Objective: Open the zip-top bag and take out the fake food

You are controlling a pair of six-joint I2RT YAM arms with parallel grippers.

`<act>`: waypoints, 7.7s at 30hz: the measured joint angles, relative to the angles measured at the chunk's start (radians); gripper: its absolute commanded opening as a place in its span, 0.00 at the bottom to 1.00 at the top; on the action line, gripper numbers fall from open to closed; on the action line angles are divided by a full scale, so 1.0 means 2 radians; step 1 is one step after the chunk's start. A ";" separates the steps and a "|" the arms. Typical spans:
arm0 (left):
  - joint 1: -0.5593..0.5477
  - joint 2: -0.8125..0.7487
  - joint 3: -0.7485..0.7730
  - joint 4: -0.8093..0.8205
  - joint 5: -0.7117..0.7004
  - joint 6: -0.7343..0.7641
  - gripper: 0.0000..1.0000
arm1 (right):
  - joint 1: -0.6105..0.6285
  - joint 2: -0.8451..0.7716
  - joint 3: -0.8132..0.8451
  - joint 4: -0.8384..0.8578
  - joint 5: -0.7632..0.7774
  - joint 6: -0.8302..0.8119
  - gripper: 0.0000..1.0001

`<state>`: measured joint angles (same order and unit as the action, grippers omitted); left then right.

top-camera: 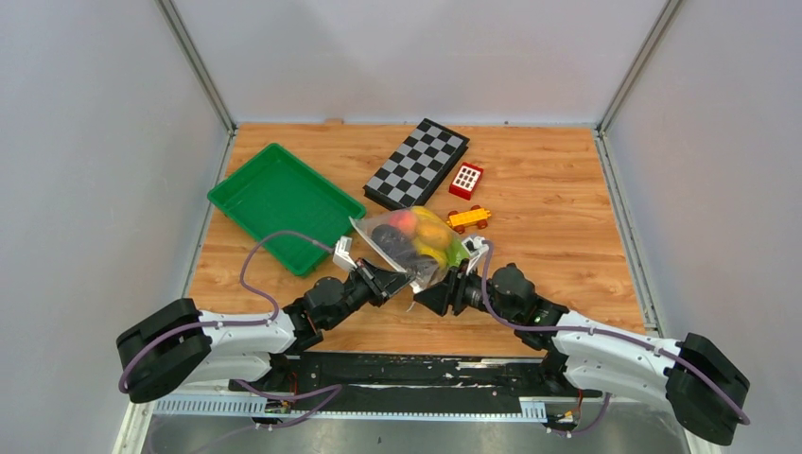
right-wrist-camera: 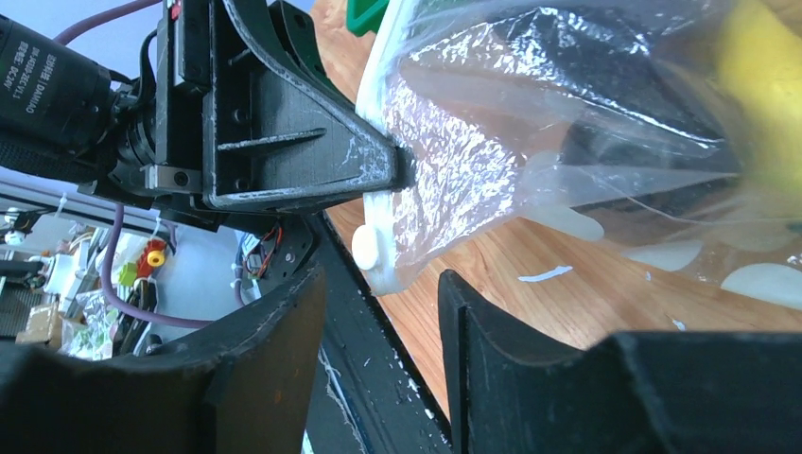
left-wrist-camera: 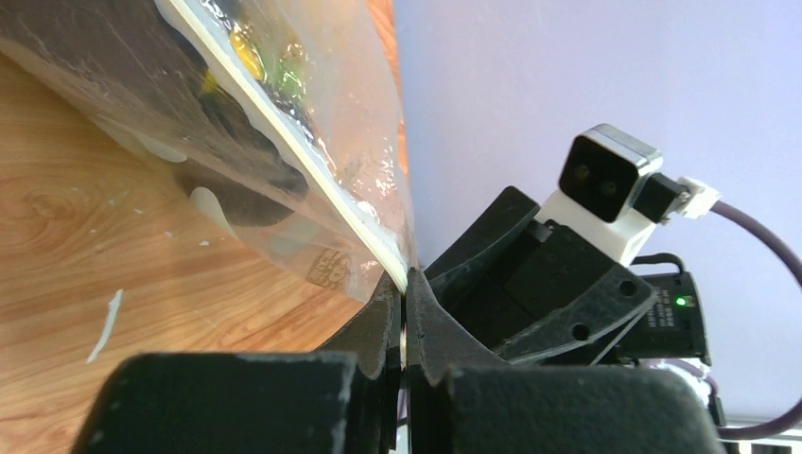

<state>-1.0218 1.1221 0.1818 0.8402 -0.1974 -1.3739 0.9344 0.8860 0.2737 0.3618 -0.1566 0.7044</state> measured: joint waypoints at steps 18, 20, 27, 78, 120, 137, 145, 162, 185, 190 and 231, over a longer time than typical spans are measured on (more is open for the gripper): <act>-0.001 0.014 -0.015 0.050 -0.002 -0.032 0.23 | -0.019 0.028 -0.016 0.069 -0.049 0.005 0.00; -0.001 0.010 -0.016 0.048 -0.001 -0.035 0.39 | -0.020 0.028 -0.016 0.069 -0.050 0.005 0.00; -0.015 -0.044 -0.015 -0.020 0.003 -0.033 0.59 | -0.021 0.029 -0.016 0.077 -0.052 0.005 0.00; 0.005 -0.154 0.043 -0.257 -0.104 0.005 0.00 | -0.038 -0.064 0.015 -0.070 -0.038 -0.021 0.00; 0.216 -0.165 0.232 -0.626 0.100 0.251 0.06 | -0.056 0.205 0.208 -0.296 0.054 -0.188 0.84; 0.216 -0.179 0.209 -0.657 0.116 0.200 0.55 | 0.062 0.135 0.272 -0.348 0.186 -0.263 0.86; 0.216 -0.236 0.174 -0.654 0.107 0.166 0.51 | 0.150 0.129 0.279 -0.361 0.219 -0.323 0.86; 0.216 -0.252 0.145 -0.643 0.106 0.140 0.00 | 0.265 0.195 0.330 -0.347 0.261 -0.417 0.86; 0.216 -0.225 0.184 -0.631 0.116 0.137 0.00 | 0.318 0.379 0.406 -0.351 0.488 -0.476 0.50; 0.216 -0.211 0.209 -0.632 0.121 0.141 0.00 | 0.321 0.388 0.407 -0.356 0.531 -0.484 0.09; 0.267 0.171 0.575 -0.618 0.138 0.300 0.00 | 0.182 0.224 0.370 -0.501 0.565 -0.425 0.25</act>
<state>-0.4881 1.4631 1.3327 -0.3965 0.0776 -0.7731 1.2991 1.3334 1.0145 -0.6395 0.9730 -0.1459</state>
